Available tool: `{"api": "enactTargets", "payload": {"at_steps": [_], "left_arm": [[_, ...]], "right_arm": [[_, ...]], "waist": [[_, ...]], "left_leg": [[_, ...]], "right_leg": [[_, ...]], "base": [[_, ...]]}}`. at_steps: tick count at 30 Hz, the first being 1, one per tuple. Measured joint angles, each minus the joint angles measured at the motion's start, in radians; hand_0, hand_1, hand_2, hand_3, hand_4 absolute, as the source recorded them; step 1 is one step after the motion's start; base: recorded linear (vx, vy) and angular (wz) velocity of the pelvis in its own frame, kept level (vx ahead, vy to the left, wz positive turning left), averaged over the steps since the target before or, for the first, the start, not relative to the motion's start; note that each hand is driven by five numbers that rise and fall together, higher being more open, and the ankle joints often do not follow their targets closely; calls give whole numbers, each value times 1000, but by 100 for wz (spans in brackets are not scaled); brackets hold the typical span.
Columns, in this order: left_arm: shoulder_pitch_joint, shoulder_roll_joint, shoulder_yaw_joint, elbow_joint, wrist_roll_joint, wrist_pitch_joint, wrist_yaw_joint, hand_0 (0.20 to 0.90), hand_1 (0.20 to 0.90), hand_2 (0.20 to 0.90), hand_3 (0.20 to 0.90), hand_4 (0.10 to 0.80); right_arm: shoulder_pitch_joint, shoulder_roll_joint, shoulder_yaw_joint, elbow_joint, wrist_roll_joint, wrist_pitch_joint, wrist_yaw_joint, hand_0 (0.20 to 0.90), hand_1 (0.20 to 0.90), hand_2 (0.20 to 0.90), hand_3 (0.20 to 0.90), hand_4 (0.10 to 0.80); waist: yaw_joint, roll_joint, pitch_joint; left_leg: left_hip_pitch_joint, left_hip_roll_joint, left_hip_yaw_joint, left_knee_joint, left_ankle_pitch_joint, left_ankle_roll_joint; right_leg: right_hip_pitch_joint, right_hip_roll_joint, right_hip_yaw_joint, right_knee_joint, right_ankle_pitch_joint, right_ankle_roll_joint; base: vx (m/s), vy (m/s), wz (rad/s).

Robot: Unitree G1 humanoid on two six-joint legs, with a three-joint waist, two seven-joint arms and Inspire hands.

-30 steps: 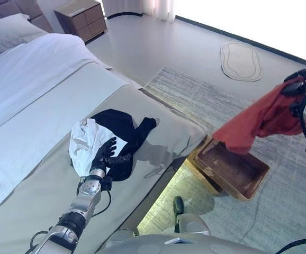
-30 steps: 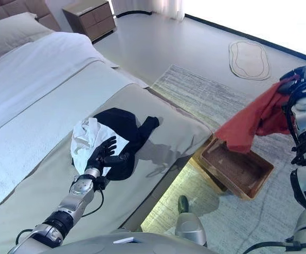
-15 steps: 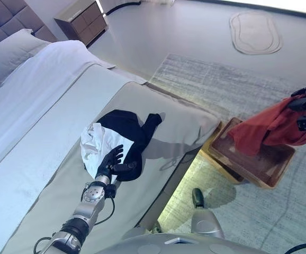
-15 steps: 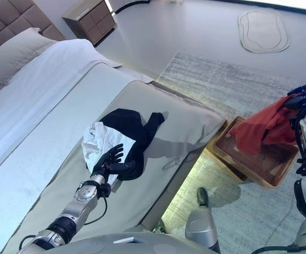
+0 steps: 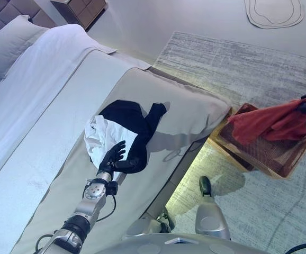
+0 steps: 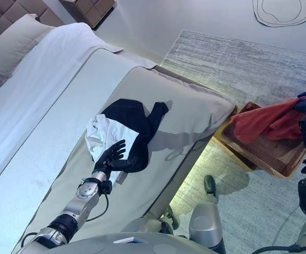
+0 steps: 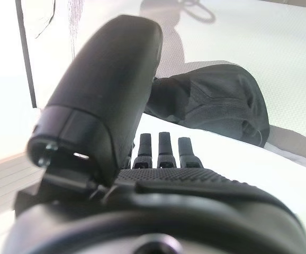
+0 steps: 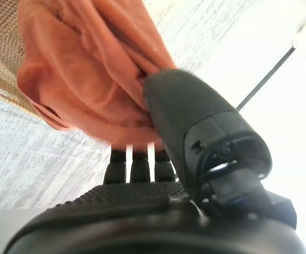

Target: Pick up the clothes from the bed and place them into the basket

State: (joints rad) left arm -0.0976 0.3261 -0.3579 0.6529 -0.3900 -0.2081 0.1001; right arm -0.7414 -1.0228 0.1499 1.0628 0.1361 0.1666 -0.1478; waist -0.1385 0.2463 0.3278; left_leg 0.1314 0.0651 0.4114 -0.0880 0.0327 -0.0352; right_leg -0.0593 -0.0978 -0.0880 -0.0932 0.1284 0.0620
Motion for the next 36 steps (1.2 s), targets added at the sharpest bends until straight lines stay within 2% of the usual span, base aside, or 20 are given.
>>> {"api": "enactTargets", "payload": {"at_steps": [9, 23, 25, 29, 32, 36], "left_arm": [[2, 0, 0, 0, 0, -9, -10, 900, 900, 900, 900, 800], [-1, 0, 3, -2, 0, -11, -19, 900, 900, 900, 900, 800], [-4, 0, 4, -3, 0, -10, -19, 900, 900, 900, 900, 800], [8, 0, 3, -3, 2, -6, -17, 900, 900, 900, 900, 800], [15, 0, 8, -2, 9, 8, -13, 900, 900, 900, 900, 800], [55, 2, 24, 13, 11, 12, -6, 900, 900, 900, 900, 800]], "right_arm": [[5, -27, -27, 0, -21, -20, -1, 900, 900, 900, 900, 800], [30, -39, -24, -35, -61, -24, 64, 900, 900, 900, 900, 800], [22, -47, -10, -87, -61, -24, 58, 900, 900, 900, 900, 800], [-23, -48, 101, -199, -100, -25, 2, 900, 900, 900, 900, 800], [-58, -30, 183, -311, -136, -25, -38, 900, 900, 900, 900, 800], [-102, 90, 254, -362, -188, -22, -60, 900, 900, 900, 900, 800]], "waist": [[-2, 5, 5], [10, -5, 11], [17, -7, 12], [39, -13, 10], [77, -35, -2], [122, -97, -39]], "left_leg": [[0, -1, -4, 0, 2, -2], [38, 0, -26, -1, 1, -2], [32, 0, -39, -1, 1, -3], [29, 0, -55, -1, 1, -3], [25, 2, -75, -1, 6, -6], [10, 5, -105, 0, 18, -4]], "right_leg": [[2, -2, -1, 0, 0, 0], [53, -4, -21, 0, 0, 0], [53, -6, -34, 0, 0, 0], [59, -10, -48, 0, -3, -4], [65, -10, -67, 0, -3, -4], [64, -10, -93, 0, 0, -1]], "base": [[0, 0, 0], [1, 7, 4], [-54, 51, 16], [-21, 44, 14], [-32, 10, 18], [-25, 28, 21]]}}
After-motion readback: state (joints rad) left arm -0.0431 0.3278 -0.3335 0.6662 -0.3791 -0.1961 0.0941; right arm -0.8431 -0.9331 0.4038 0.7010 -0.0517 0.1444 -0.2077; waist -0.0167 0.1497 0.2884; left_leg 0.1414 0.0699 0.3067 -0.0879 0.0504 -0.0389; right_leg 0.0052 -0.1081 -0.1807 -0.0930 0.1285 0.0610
